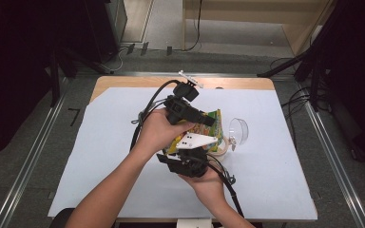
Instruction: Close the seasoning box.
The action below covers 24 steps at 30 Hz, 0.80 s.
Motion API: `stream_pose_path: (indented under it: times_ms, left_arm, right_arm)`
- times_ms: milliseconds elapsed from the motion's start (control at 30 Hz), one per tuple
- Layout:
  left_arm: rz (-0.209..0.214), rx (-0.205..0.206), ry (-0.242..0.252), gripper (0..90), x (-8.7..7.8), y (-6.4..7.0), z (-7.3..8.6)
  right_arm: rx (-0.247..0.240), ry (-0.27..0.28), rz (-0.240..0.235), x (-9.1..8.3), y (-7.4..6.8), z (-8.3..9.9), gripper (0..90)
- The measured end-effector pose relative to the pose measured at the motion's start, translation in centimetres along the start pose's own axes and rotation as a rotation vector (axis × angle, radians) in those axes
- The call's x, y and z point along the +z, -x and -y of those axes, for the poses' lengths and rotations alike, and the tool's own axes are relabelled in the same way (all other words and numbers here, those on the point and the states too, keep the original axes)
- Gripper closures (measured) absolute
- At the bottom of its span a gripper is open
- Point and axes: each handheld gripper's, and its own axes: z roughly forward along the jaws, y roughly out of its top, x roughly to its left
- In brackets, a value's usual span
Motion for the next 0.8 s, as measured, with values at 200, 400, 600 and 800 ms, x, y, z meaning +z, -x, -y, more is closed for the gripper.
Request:
stream_pose_path:
  times_ms: [200, 400, 600, 800]
  left_arm:
    - [-0.004, 0.003, -0.002, 72.0, -0.02, 0.07, -0.02]
    - [-0.004, 0.003, -0.001, 72.0, -0.03, 0.06, 0.00]
    - [-0.004, 0.002, -0.001, 72.0, -0.04, 0.07, 0.01]
    - [-0.005, 0.005, 0.001, 71.9, -0.02, 0.18, 0.03]
  right_arm:
    - [-0.001, 0.001, -0.001, -0.05, 0.03, 0.02, 70.3]
    - [-0.003, -0.001, -0.001, -0.04, 0.03, 0.01, 70.4]
    - [-0.006, -0.003, -0.003, -0.06, 0.04, 0.00, 70.6]
    - [-0.008, -0.002, -0.002, -0.08, 0.05, 0.01, 71.0]
